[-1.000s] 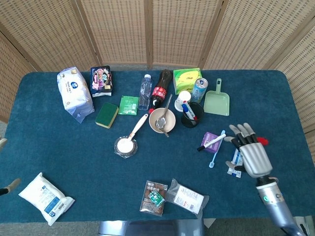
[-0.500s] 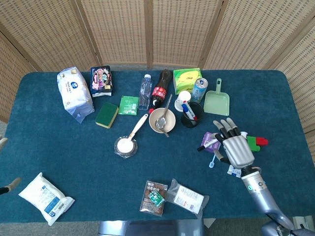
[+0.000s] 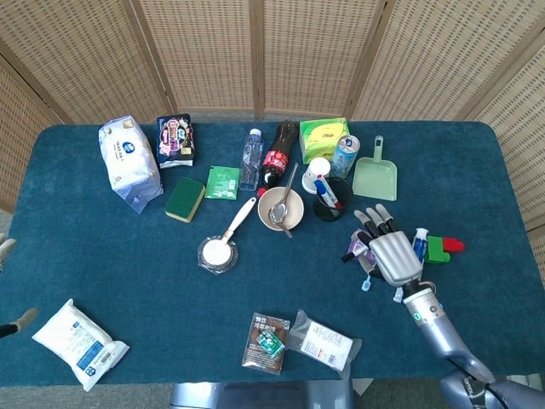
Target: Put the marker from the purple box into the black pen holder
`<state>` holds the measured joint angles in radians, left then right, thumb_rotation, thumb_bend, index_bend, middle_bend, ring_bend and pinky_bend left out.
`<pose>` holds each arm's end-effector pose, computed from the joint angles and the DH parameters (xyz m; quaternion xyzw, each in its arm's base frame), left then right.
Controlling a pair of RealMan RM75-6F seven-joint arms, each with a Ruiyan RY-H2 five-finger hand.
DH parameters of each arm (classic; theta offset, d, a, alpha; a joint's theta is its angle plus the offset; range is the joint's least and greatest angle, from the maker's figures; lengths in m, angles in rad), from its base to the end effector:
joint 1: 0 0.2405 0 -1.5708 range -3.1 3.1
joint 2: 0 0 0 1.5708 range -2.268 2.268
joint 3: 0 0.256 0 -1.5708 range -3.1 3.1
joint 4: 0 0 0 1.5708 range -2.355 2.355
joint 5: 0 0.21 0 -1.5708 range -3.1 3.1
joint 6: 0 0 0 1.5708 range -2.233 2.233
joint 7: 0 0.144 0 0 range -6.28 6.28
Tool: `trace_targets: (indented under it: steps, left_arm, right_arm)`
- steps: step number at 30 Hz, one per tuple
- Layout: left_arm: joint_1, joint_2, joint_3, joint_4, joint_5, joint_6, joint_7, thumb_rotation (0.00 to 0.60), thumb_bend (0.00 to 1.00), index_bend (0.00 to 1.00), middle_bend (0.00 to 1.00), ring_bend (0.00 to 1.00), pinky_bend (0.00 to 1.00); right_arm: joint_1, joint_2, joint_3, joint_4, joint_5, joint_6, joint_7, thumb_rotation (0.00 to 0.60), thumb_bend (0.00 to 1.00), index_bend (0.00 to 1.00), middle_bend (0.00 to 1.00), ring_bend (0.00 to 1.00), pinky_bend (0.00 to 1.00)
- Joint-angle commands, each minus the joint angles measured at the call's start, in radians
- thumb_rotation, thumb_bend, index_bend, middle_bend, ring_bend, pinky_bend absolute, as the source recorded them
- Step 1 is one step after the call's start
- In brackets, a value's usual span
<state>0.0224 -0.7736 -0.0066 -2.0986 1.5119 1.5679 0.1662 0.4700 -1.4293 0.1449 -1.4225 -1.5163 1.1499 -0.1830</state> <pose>-0.2455 0.1395 0.2237 -0.5763 -0.3990 -0.3608 0.6153 -0.2217 -0.3012 0.0425 0.7292 -0.2996 0.4008 0.4668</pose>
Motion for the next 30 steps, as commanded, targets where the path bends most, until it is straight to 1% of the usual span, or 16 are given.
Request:
trace_targets:
  steps: [1, 5, 7, 19, 30]
  left_arm:
    - [-0.002, -0.001, 0.000, -0.001, -0.002, -0.003, 0.002, 0.600, 0.20, 0.00, 0.00, 0.00, 0.00]
    - [-0.001, 0.000, -0.001, -0.001, -0.004, -0.002, 0.002, 0.600, 0.20, 0.00, 0.00, 0.00, 0.00]
    - [-0.001, 0.000, -0.001, -0.002, -0.005, -0.002, 0.001, 0.600, 0.20, 0.00, 0.00, 0.00, 0.00]
    - [-0.003, -0.002, 0.000, -0.003, -0.007, -0.005, 0.008, 0.600, 0.20, 0.00, 0.00, 0.00, 0.00]
    - [-0.005, -0.002, 0.001, -0.005, -0.008, -0.010, 0.010, 0.600, 0.20, 0.00, 0.00, 0.00, 0.00]
  right_arm:
    - [0.013, -0.015, -0.005, 0.019, 0.010, -0.014, -0.004, 0.600, 0.48, 0.36, 0.00, 0.00, 0.08]
    - [0.018, -0.031, -0.007, 0.042, 0.018, -0.012, 0.008, 0.600, 0.48, 0.35, 0.00, 0.00, 0.12]
    - [0.021, -0.034, -0.009, 0.052, 0.021, -0.015, 0.012, 0.600, 0.48, 0.35, 0.00, 0.00, 0.12]
    - [0.037, -0.048, -0.026, 0.095, 0.032, -0.029, 0.027, 0.600, 0.48, 0.35, 0.00, 0.00, 0.12]
    - [0.051, -0.059, -0.029, 0.123, 0.047, -0.041, 0.041, 0.600, 0.48, 0.34, 0.00, 0.00, 0.13]
